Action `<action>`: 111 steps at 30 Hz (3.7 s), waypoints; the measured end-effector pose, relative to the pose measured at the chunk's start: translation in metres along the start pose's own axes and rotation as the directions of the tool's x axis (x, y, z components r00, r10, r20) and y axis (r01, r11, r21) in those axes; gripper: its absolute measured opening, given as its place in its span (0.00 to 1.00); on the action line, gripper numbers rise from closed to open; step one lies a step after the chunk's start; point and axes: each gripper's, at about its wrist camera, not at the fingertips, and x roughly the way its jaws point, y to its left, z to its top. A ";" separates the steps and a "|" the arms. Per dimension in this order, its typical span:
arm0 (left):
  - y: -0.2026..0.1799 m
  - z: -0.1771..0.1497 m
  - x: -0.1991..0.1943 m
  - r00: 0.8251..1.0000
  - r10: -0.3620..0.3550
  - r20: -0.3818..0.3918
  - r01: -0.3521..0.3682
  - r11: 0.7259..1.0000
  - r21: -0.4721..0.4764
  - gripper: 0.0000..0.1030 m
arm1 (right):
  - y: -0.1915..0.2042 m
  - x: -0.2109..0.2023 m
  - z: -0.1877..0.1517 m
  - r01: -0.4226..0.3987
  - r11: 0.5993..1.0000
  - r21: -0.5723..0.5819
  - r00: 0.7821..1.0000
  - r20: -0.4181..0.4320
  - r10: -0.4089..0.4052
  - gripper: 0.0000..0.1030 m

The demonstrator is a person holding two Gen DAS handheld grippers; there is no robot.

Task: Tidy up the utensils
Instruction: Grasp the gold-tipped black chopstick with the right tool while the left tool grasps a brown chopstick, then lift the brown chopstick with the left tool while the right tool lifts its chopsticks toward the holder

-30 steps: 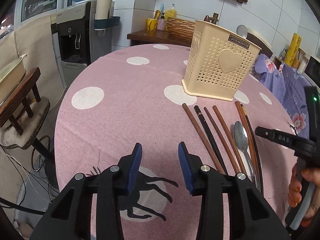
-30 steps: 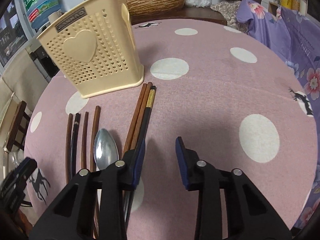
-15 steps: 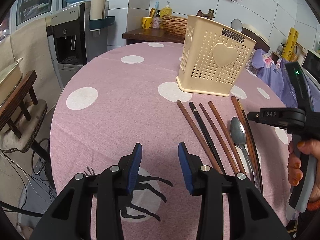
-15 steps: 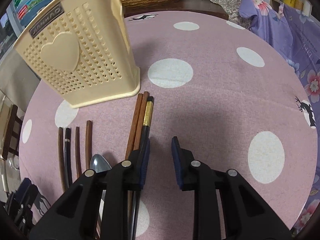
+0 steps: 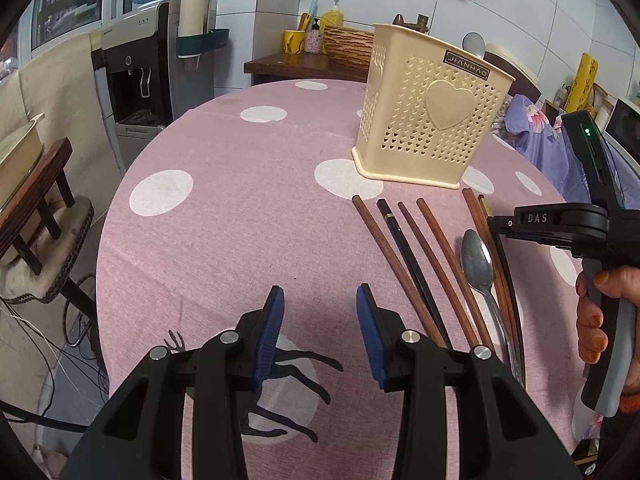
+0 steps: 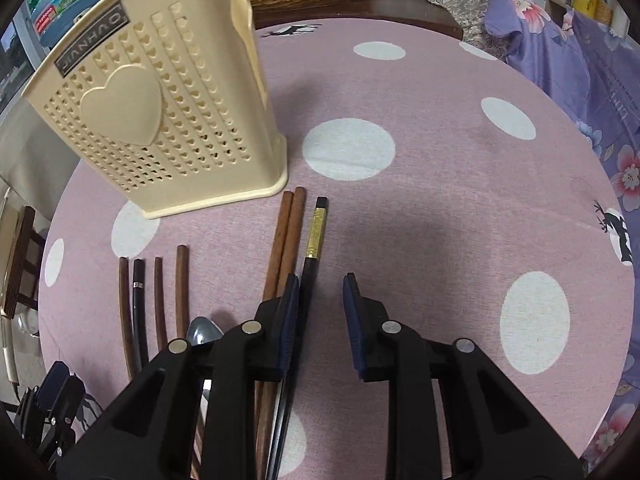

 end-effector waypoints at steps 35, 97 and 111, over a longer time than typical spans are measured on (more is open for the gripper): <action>-0.038 0.062 0.077 0.976 0.061 -0.210 -0.067 0.998 -0.019 0.27 | 0.011 0.008 0.012 0.075 0.997 0.020 0.997 0.004 -0.075 0.16; -0.021 0.113 -0.045 0.983 -0.111 0.147 0.111 0.994 0.003 0.08 | -0.025 -0.145 0.013 -0.255 0.957 -0.137 0.900 0.328 0.287 0.08; -0.011 0.118 -0.074 0.969 -0.154 0.195 0.152 0.988 0.026 0.08 | -0.032 -0.187 0.009 -0.259 0.948 -0.183 0.879 0.362 0.310 0.08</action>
